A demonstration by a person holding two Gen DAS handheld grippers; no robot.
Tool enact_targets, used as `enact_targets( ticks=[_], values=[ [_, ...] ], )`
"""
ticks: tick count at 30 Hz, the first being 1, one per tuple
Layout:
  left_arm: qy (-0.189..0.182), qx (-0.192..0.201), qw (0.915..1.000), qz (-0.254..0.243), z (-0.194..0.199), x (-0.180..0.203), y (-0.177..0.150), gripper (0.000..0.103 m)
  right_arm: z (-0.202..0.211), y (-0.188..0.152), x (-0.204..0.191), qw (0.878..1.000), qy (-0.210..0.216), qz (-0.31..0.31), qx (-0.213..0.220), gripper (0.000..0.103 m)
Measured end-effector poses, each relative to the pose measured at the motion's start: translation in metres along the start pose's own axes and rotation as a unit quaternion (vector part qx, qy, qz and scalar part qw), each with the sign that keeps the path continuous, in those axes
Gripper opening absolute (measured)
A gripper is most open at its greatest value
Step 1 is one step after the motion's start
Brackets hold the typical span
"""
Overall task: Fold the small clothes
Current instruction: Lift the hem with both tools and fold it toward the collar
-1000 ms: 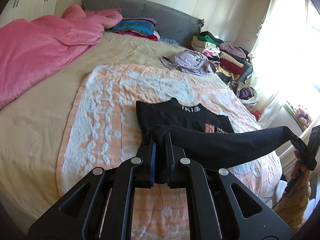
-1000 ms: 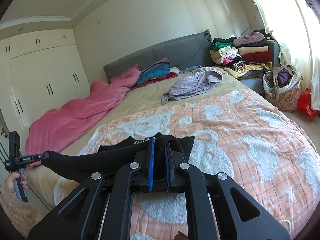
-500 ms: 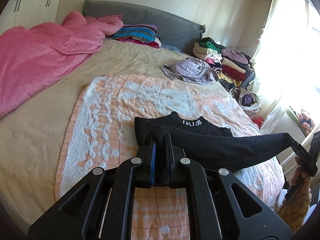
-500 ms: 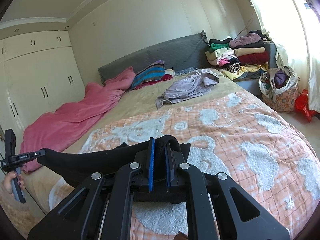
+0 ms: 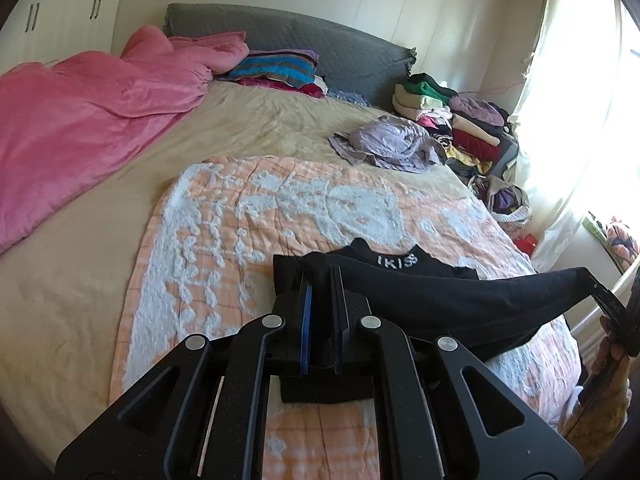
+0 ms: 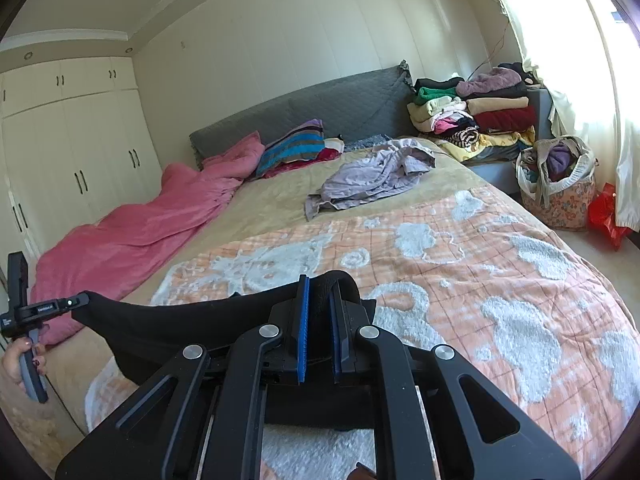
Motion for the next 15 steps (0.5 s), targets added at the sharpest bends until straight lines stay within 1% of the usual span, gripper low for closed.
enact_targets(
  ticks=[6,11,15],
  values=[
    [0.006,0.001,1.0000,-0.002,-0.016,-0.001,0.001,0.003,-0.020,-0.003,0.005,1.000,-0.008,0.002,-0.010,0.008],
    [0.011,-0.001,0.9999,-0.008,-0.029,-0.004,-0.001,0.003,-0.036,-0.010,0.010,0.999,-0.014,0.013,-0.027,0.008],
    [0.015,-0.001,0.9999,-0.001,-0.043,-0.009,-0.004,0.003,-0.048,-0.016,0.013,0.999,-0.021,0.021,-0.039,0.008]
  ],
)
Point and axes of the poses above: each gripper's, at about its wrist camera, not at the fingertips, and z roughly against the way its jaws point, x to its right, y to its top, the point moved 6 cm from there along -z, roughly the way its jaws point, and after that the axes turned 14 degrees about x, right-handed, at the moved point
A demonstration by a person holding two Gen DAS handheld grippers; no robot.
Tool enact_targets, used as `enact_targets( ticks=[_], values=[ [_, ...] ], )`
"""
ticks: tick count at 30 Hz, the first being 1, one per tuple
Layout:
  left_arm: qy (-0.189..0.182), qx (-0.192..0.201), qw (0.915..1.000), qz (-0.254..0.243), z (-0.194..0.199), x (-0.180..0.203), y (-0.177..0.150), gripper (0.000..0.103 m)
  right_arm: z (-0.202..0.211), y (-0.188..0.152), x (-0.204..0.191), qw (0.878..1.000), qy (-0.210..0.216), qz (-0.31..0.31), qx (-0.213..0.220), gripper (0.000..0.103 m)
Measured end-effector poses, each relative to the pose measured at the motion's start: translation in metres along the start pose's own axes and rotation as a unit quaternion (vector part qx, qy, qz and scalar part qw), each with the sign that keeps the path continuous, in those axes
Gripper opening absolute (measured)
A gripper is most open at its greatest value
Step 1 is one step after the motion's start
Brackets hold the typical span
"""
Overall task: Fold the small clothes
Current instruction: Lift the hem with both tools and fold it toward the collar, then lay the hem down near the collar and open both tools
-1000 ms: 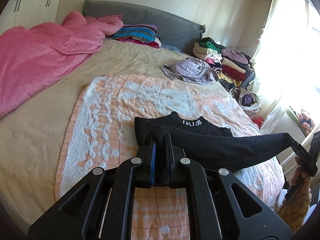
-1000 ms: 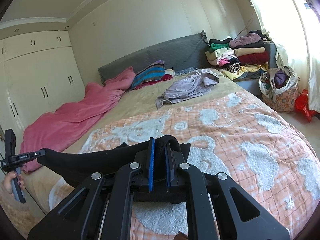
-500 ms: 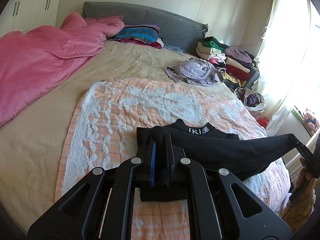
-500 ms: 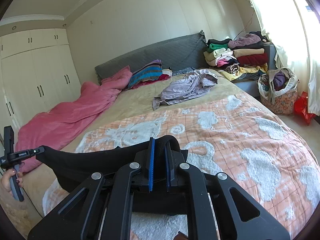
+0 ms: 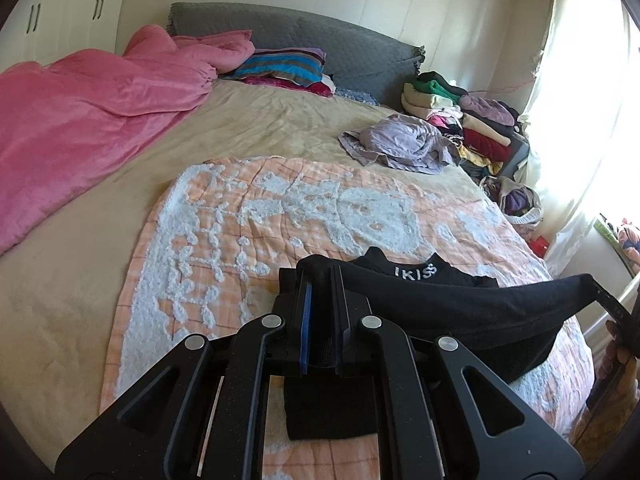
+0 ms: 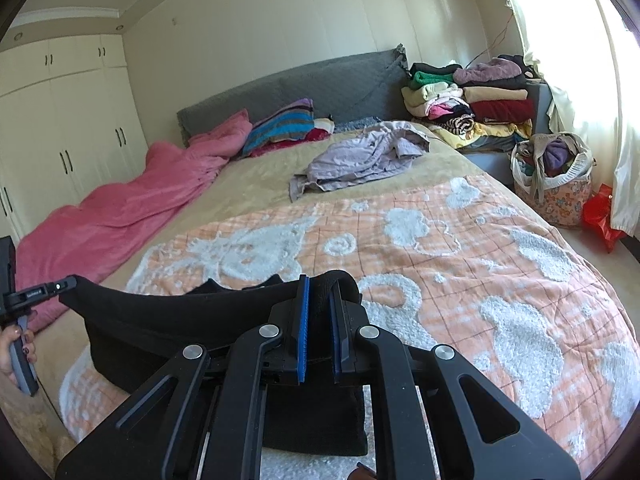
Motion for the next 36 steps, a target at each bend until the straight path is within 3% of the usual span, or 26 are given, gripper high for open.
enact_targets(
  ticks=[21,27,30,33,36],
  values=[
    [0.025,-0.034,0.9991,-0.003,-0.065,-0.024,-0.035,0.005,-0.069,-0.048,0.018,0.997,-0.046,-0.003,-0.057,0.008],
    [0.060,-0.032,0.9976,-0.015,-0.080,-0.039,-0.042,0.007,-0.081,-0.060,0.022,0.996,-0.058,-0.007,-0.068,0.008],
    [0.054,-0.034,0.9980,0.000,-0.082,-0.045,-0.042,0.007,-0.087,-0.064,0.021,0.995,-0.064,0.000,-0.074,0.009],
    [0.053,-0.025,0.9983,-0.003,-0.078,-0.046,-0.040,0.010,-0.088,-0.066,0.023,0.995,-0.076,0.002,-0.072,0.025],
    [0.045,-0.016,0.9988,-0.010,-0.072,-0.041,-0.039,0.027,-0.084,-0.064,0.024,0.995,-0.084,0.003,-0.062,0.031]
  ],
)
Point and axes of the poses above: each gripper's, at about its wrist camera, not at the fingertips, and z roughly against the way its jaws point, x to its right, y to its top, the point moved 6 cm from there along -z, roughly the way its jaws point, and after that the axes turned 14 degrees about x, right-handed, at the moved point
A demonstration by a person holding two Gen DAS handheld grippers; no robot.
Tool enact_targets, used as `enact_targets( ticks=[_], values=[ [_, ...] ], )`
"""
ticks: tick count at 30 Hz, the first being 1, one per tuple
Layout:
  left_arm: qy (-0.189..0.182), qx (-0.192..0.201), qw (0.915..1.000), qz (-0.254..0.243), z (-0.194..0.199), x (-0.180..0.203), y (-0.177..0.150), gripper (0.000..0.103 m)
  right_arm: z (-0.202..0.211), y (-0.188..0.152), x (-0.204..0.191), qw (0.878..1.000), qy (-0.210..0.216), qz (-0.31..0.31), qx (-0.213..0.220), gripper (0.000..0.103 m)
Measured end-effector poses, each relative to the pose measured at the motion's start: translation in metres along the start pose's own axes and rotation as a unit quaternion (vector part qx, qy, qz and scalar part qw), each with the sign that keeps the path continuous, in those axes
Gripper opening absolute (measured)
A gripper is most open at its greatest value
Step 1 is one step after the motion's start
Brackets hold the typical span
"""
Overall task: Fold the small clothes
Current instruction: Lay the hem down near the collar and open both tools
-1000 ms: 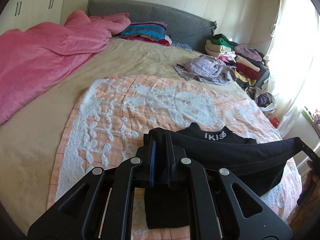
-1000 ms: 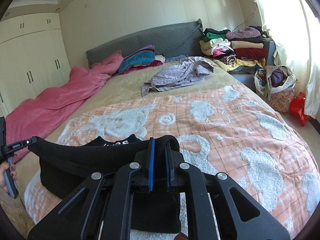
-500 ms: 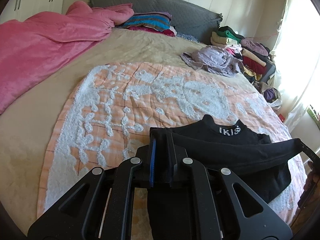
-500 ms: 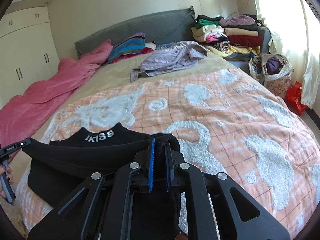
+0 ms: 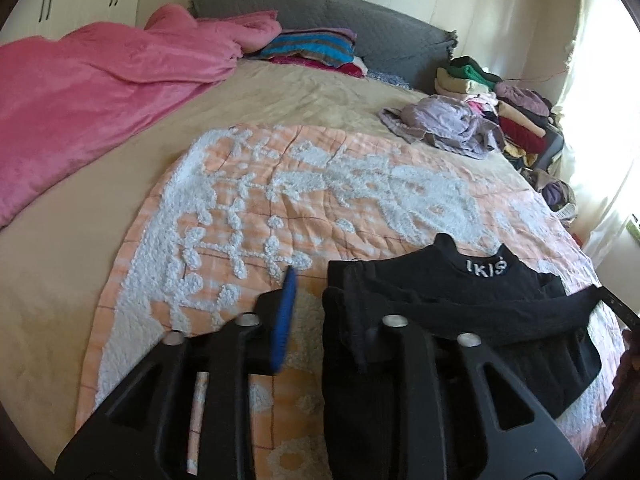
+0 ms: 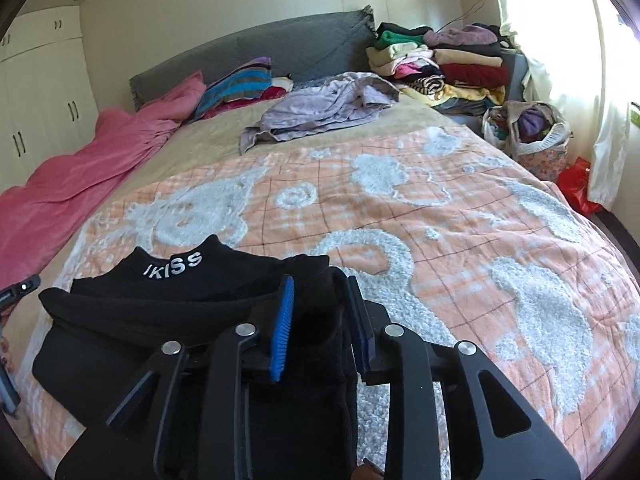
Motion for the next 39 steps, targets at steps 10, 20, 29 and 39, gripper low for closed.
enact_targets(
  ticks=[10,20,29,39],
  values=[
    [-0.037,0.000,0.9993,-0.006,0.019,0.018,-0.008,0.038,0.034,-0.006,-0.023,0.999,0.027,0.017,0.017,0.033],
    [-0.085,-0.022,0.9960,-0.013,0.025,0.052,-0.020,0.035,0.031,-0.040,-0.063,0.994,0.063,0.074,-0.044,0.024],
    [-0.094,-0.084,0.9890,-0.079,0.009,0.095,-0.066,0.035,0.013,-0.065,-0.079,0.990,0.059,0.099,-0.081,0.024],
    [-0.065,-0.093,0.9898,-0.086,-0.014,0.078,-0.075,0.035,-0.018,-0.072,-0.079,0.990,0.042,0.105,-0.090,0.024]
  ],
)
Point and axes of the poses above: each gripper's, at about its wrist camera, not at the fingertips, and z roughly against the way its jaws point, x to its right, y to its top, the point moved 6 cm from there along -z, roughly the way its jaws point, and after that the axes turned 14 degrees about x, right-handed, at the moved point
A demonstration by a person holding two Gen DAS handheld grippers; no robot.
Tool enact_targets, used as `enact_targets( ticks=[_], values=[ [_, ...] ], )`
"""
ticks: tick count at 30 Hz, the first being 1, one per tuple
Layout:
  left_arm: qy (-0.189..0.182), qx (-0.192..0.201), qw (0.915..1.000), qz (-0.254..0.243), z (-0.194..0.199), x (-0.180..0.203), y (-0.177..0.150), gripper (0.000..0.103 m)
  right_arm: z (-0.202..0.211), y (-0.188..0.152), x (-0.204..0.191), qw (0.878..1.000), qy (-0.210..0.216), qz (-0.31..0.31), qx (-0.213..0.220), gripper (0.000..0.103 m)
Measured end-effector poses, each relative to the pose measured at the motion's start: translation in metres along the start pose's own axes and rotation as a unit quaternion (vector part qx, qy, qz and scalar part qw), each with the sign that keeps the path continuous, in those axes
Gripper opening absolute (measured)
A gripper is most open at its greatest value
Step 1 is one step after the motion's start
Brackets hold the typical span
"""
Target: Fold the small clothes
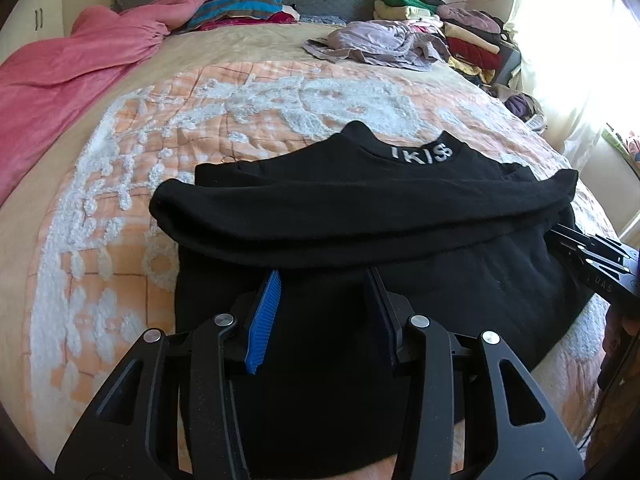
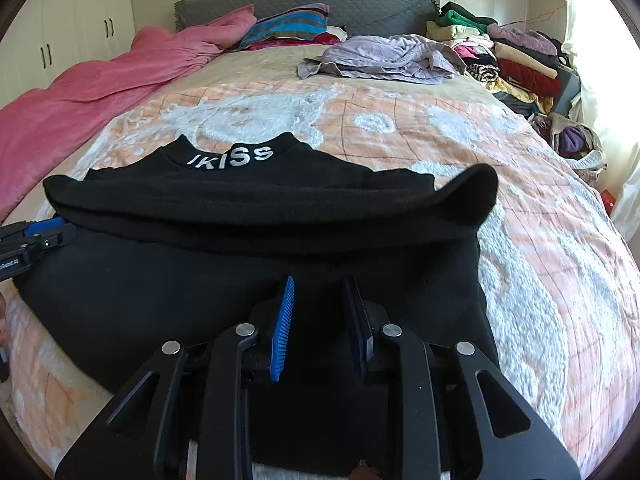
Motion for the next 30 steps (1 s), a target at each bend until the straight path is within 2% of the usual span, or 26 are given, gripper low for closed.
enact_targets(
  ticks=[16,30],
  values=[
    [0.001,0.011,0.9999,0.003,-0.022,-0.021,0.017,0.036,-0.042,0.028,0.005,1.000,-0.014,0.013,-0.005,0.024],
    [0.029,0.026,0.9989,0.027,-0.023,-0.052,0.031,0.038,-0.059,0.051,0.011,1.000,-0.019,0.010,0.006,0.024]
  ],
)
Point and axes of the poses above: each gripper's, at about its wrist camera, not at the fingertips, and z roughly against the way its jaws point, x to its right, y to its top, the point moved 6 cm from there along -z, roughly the way its jaws point, and after that the axes turned 14 degrees about x, right-handed, at the moved point
